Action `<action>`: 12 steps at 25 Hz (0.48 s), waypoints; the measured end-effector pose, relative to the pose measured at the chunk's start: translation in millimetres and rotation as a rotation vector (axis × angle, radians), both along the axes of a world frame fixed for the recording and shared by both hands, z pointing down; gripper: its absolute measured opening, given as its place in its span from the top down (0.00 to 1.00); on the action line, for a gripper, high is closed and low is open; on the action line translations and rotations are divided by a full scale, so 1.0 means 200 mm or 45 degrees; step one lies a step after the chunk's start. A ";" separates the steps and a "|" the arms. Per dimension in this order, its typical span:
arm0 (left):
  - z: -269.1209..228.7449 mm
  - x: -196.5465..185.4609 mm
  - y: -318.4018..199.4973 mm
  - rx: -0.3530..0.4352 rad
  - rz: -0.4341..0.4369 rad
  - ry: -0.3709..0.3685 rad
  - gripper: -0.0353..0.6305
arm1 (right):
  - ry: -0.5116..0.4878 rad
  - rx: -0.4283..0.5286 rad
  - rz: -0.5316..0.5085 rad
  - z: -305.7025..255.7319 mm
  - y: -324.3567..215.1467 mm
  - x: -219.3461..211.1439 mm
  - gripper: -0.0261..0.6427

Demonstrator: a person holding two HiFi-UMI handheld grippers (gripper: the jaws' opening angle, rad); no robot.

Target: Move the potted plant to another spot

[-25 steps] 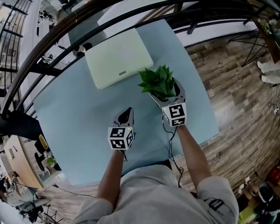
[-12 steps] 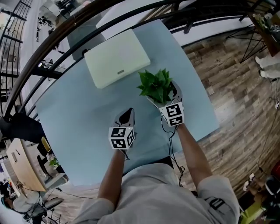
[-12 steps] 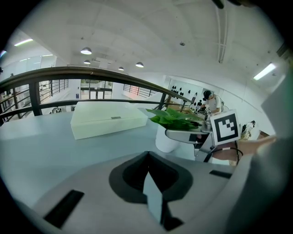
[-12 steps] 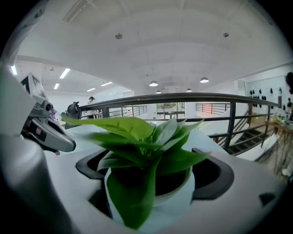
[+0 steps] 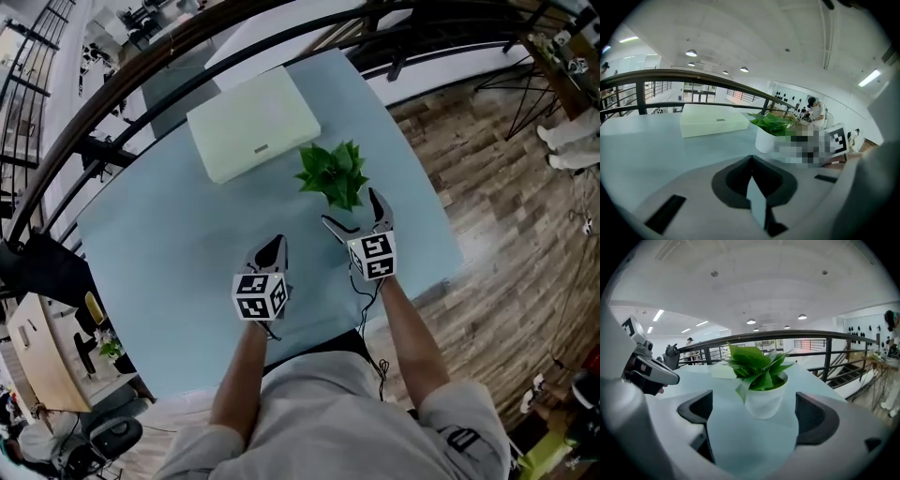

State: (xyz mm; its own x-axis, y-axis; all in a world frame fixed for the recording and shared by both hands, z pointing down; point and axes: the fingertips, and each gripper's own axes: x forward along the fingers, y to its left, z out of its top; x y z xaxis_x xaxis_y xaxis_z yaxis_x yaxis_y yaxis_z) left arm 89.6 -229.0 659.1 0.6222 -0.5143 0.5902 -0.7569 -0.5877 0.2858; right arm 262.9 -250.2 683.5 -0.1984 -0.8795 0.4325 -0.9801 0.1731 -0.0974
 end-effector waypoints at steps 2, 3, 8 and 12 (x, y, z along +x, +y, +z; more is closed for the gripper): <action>-0.01 -0.02 0.03 0.003 -0.005 0.011 0.93 | 0.007 -0.032 -0.004 0.01 0.07 -0.01 0.15; -0.02 -0.04 0.05 0.006 -0.010 0.015 0.93 | 0.013 -0.043 -0.003 0.02 0.11 -0.02 0.15; -0.06 -0.15 0.15 0.020 -0.049 0.028 0.93 | 0.094 -0.123 0.012 0.03 0.28 -0.05 0.20; -0.09 -0.27 0.26 0.025 -0.098 0.039 0.93 | 0.243 -0.187 0.005 0.00 0.44 -0.12 0.56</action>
State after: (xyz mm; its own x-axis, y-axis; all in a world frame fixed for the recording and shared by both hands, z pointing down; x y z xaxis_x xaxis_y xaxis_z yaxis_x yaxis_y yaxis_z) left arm 35.5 -177.8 640.7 0.5977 -0.5729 0.5608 -0.7914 -0.5338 0.2980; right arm 238.1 -162.5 683.8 -0.0974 -0.8050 0.5852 -0.9838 0.1668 0.0657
